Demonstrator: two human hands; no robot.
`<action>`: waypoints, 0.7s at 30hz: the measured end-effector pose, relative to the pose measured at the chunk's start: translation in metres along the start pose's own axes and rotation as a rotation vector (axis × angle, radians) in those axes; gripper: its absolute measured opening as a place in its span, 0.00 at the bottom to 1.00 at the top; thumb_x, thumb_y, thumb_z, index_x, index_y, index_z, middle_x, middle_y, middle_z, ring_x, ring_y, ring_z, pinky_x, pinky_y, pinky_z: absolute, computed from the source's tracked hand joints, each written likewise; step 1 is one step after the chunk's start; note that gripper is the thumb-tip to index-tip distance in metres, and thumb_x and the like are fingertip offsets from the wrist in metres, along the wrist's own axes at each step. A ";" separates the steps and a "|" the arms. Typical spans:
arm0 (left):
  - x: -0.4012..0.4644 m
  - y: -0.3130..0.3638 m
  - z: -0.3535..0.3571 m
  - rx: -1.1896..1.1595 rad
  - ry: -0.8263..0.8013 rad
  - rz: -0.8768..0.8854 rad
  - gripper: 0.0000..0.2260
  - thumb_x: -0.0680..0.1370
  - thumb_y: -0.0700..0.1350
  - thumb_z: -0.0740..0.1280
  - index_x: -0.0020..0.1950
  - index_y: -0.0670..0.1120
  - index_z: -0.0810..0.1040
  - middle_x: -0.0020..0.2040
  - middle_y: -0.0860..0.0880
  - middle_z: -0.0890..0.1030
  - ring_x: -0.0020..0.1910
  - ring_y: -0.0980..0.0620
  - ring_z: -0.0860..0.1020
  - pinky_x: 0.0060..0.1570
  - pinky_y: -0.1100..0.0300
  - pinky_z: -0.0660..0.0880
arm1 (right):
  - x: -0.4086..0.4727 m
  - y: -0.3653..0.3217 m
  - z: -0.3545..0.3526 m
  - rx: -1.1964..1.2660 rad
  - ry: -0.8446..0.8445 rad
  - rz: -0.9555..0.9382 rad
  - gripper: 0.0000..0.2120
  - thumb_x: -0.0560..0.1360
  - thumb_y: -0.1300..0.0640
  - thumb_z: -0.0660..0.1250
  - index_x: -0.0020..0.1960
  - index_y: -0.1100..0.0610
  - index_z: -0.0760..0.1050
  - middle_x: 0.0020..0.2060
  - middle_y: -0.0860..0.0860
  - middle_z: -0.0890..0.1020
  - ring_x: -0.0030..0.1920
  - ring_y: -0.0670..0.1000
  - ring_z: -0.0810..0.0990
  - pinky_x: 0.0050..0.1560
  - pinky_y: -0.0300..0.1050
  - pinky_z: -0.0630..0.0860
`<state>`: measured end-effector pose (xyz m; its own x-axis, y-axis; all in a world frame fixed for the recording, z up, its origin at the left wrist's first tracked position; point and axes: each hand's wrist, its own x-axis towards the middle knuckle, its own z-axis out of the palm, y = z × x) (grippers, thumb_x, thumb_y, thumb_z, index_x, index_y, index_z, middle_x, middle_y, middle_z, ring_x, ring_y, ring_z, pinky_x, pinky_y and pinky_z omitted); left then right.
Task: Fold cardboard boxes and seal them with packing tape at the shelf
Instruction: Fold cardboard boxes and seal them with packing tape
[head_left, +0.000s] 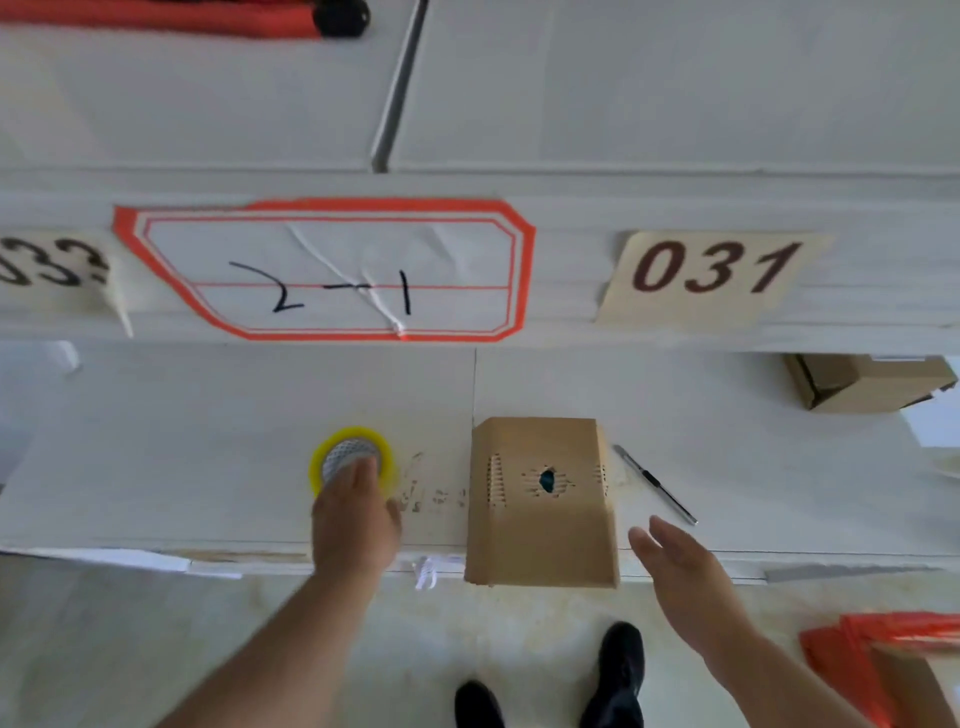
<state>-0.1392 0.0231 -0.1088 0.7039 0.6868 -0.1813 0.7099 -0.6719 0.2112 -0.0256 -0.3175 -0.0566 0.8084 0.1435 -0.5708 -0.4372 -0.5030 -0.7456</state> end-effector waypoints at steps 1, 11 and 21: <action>0.006 -0.007 -0.002 0.084 -0.048 -0.014 0.26 0.74 0.48 0.73 0.71 0.48 0.74 0.69 0.43 0.77 0.69 0.40 0.75 0.67 0.44 0.73 | -0.007 -0.006 -0.004 -0.008 0.044 -0.016 0.26 0.82 0.49 0.69 0.77 0.57 0.71 0.66 0.48 0.78 0.64 0.48 0.74 0.65 0.41 0.63; -0.035 0.020 -0.082 -0.668 -0.206 -0.133 0.03 0.80 0.48 0.72 0.51 0.49 0.83 0.48 0.47 0.87 0.49 0.44 0.83 0.46 0.56 0.76 | -0.073 -0.071 -0.005 -0.268 0.082 -0.417 0.08 0.81 0.53 0.68 0.58 0.42 0.79 0.50 0.33 0.83 0.55 0.38 0.81 0.54 0.32 0.76; -0.168 0.076 -0.181 -1.291 -0.257 -0.004 0.15 0.77 0.49 0.76 0.60 0.46 0.80 0.56 0.44 0.85 0.54 0.51 0.85 0.56 0.51 0.82 | -0.146 -0.126 0.044 -0.153 -0.411 -0.727 0.12 0.79 0.42 0.69 0.54 0.50 0.79 0.46 0.50 0.83 0.49 0.52 0.83 0.54 0.63 0.79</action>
<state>-0.2077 -0.0930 0.1113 0.7878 0.5197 -0.3304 0.2801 0.1755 0.9438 -0.1060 -0.2379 0.1058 0.6471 0.7592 -0.0691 0.2182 -0.2713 -0.9374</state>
